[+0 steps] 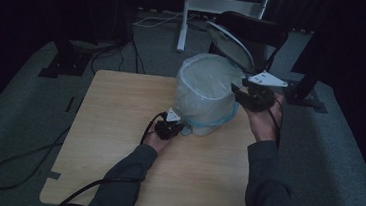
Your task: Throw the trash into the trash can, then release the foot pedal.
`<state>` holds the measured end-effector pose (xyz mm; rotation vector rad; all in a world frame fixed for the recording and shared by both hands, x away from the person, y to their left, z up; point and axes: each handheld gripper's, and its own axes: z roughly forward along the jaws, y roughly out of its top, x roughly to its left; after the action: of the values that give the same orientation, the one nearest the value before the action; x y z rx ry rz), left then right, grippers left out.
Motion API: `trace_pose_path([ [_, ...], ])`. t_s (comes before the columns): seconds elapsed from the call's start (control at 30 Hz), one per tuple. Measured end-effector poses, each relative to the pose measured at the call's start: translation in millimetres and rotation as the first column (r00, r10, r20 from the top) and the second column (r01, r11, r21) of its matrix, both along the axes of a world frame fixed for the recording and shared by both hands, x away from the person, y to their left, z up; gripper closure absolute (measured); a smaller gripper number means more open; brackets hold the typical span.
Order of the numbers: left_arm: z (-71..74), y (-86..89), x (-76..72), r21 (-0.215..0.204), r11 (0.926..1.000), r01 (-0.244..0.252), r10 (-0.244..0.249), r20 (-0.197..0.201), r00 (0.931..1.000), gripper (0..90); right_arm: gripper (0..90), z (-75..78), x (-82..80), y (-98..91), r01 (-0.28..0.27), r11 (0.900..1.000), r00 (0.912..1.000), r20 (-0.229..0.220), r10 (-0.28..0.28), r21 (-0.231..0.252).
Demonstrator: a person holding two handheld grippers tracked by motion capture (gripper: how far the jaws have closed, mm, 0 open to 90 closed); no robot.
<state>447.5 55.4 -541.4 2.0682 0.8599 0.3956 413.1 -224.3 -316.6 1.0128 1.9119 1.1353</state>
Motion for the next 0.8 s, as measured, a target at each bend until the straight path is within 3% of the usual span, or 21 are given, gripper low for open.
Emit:
trace_pose_path([
  [0.8, 0.0, -0.2, -0.4, 0.002, 1.0, -0.001, 0.001, 0.003, 1.0, 90.0, 52.1, -16.5, -12.9, -6.9, -0.004, 0.9998, 1.0, -0.009, 0.003, -0.02],
])
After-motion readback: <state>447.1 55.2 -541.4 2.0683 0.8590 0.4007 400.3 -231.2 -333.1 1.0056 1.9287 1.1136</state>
